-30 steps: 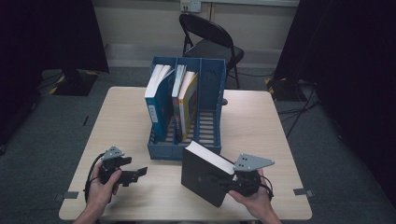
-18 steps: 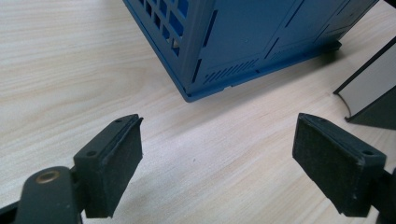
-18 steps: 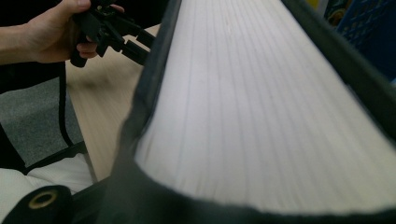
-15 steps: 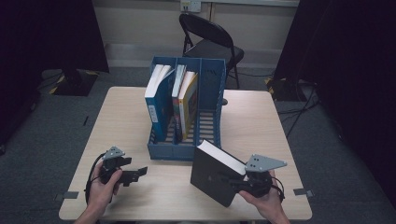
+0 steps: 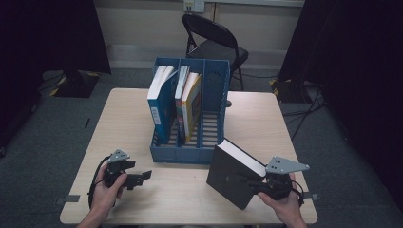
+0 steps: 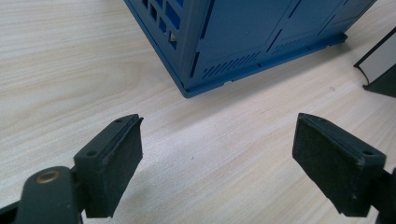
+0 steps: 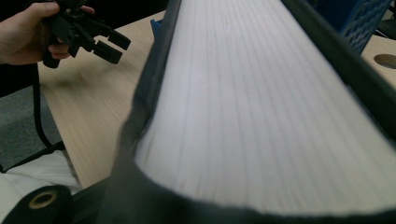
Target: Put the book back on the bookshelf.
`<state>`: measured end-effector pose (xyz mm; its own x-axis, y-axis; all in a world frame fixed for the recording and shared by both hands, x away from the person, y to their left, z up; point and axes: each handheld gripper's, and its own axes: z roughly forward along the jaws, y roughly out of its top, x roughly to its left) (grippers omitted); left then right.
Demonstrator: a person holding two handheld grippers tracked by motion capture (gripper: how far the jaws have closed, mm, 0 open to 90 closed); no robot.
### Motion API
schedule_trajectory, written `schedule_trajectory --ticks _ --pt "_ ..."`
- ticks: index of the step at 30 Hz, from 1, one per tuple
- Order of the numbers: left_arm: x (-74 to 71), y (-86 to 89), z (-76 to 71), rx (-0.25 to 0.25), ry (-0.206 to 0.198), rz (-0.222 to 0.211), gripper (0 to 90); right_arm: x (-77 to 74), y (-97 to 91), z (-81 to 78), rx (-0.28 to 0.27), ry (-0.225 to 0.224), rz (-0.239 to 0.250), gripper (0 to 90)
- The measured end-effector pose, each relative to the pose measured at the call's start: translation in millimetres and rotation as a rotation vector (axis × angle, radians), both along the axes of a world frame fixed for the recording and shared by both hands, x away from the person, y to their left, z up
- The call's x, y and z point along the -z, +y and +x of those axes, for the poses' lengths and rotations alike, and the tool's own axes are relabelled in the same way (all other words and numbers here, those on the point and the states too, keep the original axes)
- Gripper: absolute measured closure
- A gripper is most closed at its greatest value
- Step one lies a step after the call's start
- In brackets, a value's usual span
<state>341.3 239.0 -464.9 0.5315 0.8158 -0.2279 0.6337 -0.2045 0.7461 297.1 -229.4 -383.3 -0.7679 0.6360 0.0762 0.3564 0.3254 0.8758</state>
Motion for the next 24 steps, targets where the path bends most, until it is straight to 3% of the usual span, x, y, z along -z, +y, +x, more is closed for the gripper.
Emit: schedule_trajectory --ticks 8,16,24 --pt "0.5 -0.6 0.6 -0.007 0.0 0.001 15.8 0.1 -21.8 1.1 0.071 -0.007 -0.003 53.1" --pt "0.4 0.2 0.7 -0.016 0.002 0.001 15.8 -2.1 -30.0 7.9 0.083 -0.006 -0.016 53.1" --pt "0.8 -0.5 1.1 -0.018 0.002 0.001 15.8 -2.5 -43.2 16.2 0.132 -0.017 -0.023 53.1"
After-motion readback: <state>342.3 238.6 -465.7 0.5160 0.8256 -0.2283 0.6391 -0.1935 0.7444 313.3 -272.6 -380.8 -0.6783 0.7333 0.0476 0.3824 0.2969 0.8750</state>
